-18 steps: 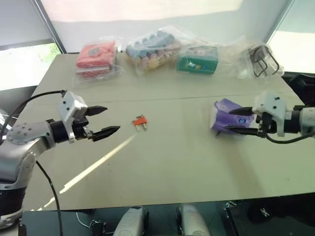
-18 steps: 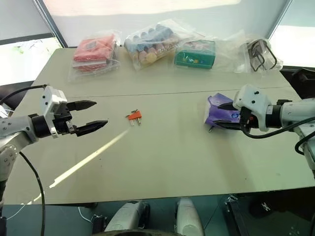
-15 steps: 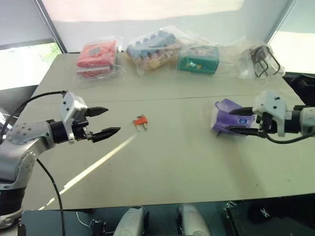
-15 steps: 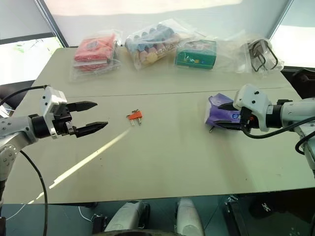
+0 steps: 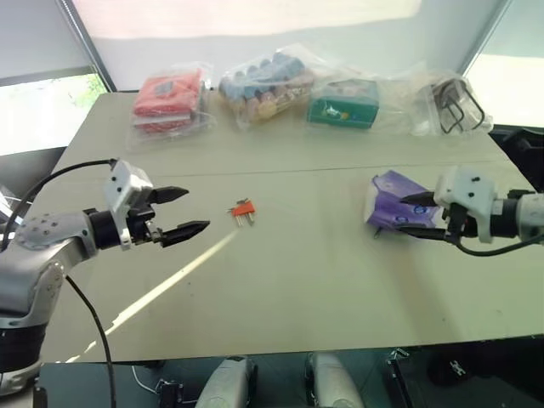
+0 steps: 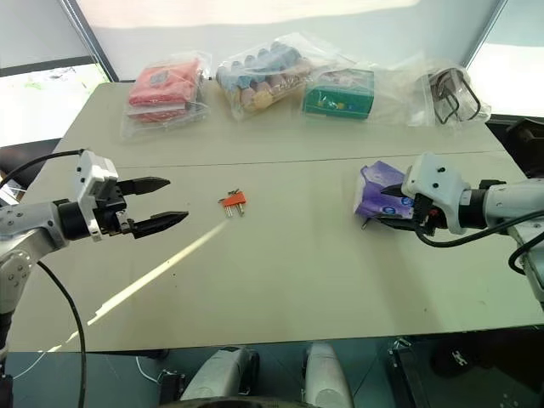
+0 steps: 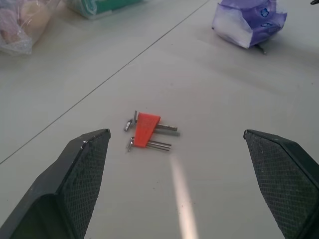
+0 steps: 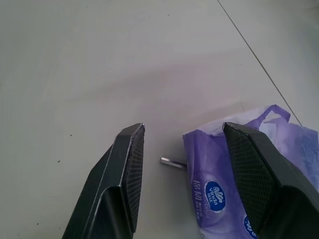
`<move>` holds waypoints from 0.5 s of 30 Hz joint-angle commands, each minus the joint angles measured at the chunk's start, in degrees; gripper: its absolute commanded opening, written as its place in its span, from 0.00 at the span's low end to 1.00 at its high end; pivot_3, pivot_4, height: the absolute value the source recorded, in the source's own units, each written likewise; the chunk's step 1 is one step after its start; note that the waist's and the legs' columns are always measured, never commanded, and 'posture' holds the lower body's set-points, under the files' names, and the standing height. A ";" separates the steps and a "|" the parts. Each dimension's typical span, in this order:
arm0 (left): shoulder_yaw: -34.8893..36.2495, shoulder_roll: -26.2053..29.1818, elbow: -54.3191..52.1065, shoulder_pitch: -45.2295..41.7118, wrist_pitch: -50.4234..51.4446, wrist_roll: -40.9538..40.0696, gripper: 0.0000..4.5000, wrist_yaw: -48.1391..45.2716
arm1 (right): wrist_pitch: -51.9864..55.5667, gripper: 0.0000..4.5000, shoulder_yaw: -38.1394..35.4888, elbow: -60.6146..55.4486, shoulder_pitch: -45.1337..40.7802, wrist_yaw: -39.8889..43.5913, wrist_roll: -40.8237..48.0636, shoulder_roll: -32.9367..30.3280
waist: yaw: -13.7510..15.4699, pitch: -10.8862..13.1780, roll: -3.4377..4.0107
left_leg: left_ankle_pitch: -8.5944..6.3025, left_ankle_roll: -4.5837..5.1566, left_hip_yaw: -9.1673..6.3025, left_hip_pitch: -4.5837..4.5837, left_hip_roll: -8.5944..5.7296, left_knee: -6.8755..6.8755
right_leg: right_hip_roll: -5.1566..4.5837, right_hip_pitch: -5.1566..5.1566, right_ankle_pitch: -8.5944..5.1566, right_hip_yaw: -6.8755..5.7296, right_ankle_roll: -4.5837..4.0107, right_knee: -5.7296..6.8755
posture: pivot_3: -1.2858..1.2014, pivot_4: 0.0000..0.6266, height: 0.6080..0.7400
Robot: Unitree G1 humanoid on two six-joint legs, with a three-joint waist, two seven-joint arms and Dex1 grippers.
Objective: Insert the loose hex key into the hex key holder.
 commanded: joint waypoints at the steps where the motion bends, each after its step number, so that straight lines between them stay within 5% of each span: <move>1: 0.92 -0.06 -1.16 -1.04 -0.08 -0.52 1.00 0.50 | -0.95 0.57 -2.43 -1.60 0.15 -0.71 -0.37 -0.20 | 0.00 0.00 0.00 | 0.00 0.00 0.00 0.00 0.00 0.00 | 0.00 0.00 0.00 0.00 0.00 0.00 | 0.52 0.24 1.00; 15: -0.11 -1.95 -2.49 -0.43 -0.88 0.69 1.00 3.23 | -13.12 0.57 3.58 7.33 4.94 -10.42 -16.10 3.80 | 0.00 0.00 -0.01 | 0.02 -0.03 0.02 0.01 -0.01 0.01 | 0.02 0.00 0.00 0.00 0.00 0.02 | 0.52 0.24 1.00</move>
